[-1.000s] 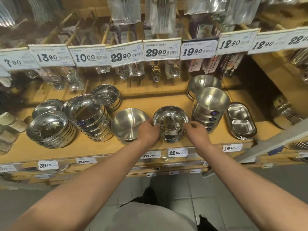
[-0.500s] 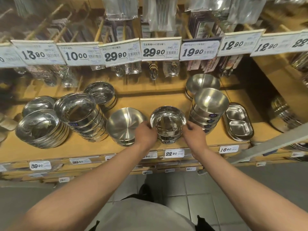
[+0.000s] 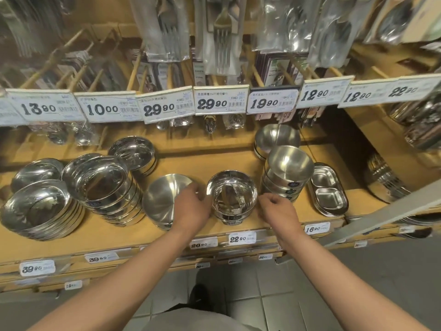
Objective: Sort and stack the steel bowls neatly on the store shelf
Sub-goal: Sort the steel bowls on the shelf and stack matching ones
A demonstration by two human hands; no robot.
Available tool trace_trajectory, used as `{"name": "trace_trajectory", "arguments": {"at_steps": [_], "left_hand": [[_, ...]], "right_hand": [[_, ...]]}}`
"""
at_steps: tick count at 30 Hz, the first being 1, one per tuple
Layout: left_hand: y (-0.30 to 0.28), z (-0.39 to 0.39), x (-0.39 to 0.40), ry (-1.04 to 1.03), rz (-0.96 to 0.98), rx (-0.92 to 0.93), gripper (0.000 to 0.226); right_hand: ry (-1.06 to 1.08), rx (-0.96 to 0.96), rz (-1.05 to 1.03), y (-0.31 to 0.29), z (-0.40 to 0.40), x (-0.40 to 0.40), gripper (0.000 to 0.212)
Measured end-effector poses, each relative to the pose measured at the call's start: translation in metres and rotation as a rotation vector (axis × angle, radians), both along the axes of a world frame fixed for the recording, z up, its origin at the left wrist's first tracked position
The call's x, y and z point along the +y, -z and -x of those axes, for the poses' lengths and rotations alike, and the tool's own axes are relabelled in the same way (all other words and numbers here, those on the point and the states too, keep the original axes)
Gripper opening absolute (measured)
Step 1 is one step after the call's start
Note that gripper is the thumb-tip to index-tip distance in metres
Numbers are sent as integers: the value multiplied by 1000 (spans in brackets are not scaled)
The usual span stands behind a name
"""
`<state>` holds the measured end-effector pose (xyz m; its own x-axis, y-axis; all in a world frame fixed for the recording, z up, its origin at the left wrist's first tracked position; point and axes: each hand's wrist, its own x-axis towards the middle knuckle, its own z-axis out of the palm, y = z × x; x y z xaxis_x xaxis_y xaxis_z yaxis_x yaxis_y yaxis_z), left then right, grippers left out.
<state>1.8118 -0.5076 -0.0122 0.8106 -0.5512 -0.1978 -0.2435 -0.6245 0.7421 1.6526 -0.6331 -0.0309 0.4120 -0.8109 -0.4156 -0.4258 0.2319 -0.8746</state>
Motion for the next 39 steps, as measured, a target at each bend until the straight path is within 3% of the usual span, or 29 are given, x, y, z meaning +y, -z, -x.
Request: {"name": "trace_trajectory", "arguments": {"at_steps": [3,8,15,21,31,34,39], "left_hand": [[-24,-18,1,21,139,-6,21],[-47,-41,-25,34,228,176,30],[-51,-47,-66,226,291,433,30],[-44,-50,-114,98,253,436,25],[-14,-45,-166,-113,248,440,11],[-10,-42,-173,-128,244,426,11],[-7,-36,-171,-97,217,440,11]], "right_hand": [[101,-34,-41,-15,31,-11,18],[382,-92,-110,-41,77,-51,18],[442,-132,-46,-53,77,-98,19],[377,-196,-110,-48,59,-151,22],[225,-48,-91,7,-5,-241,12],[160,3,-88,22,-14,-257,26],[110,-49,-223,42,-32,-268,11]]}}
